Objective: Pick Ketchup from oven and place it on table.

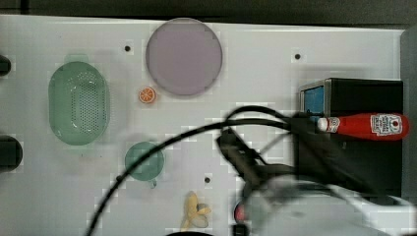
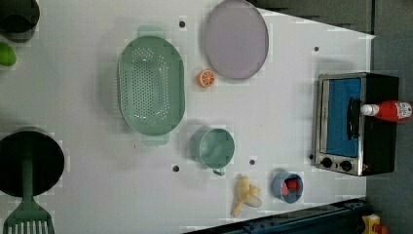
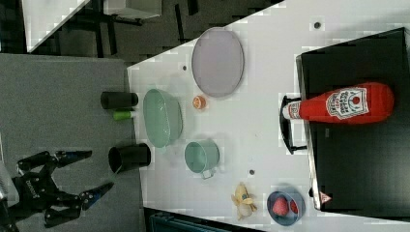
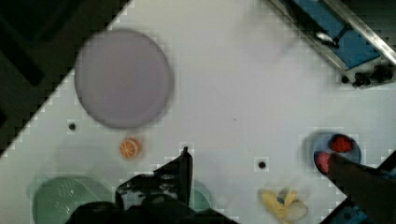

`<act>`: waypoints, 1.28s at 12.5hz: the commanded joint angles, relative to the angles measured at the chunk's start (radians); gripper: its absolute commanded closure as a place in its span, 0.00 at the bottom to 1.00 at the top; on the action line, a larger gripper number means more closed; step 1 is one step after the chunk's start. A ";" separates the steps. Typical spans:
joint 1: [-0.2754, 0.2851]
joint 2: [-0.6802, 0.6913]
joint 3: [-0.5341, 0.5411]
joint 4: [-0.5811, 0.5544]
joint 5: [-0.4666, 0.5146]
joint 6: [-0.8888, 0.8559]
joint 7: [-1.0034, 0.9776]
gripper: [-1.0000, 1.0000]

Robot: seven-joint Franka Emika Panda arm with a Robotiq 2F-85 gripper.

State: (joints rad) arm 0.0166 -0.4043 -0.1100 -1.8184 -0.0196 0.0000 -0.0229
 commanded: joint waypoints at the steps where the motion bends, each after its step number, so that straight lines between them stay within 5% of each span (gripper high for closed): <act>1: -0.036 0.113 -0.105 -0.071 0.010 0.034 0.039 0.00; 8: -0.055 0.318 -0.372 -0.063 0.010 0.311 0.039 0.00; 16: -0.071 0.624 -0.525 0.037 0.083 0.522 0.039 0.00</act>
State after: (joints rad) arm -0.0586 0.2206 -0.6265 -1.8076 0.0609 0.5200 -0.0229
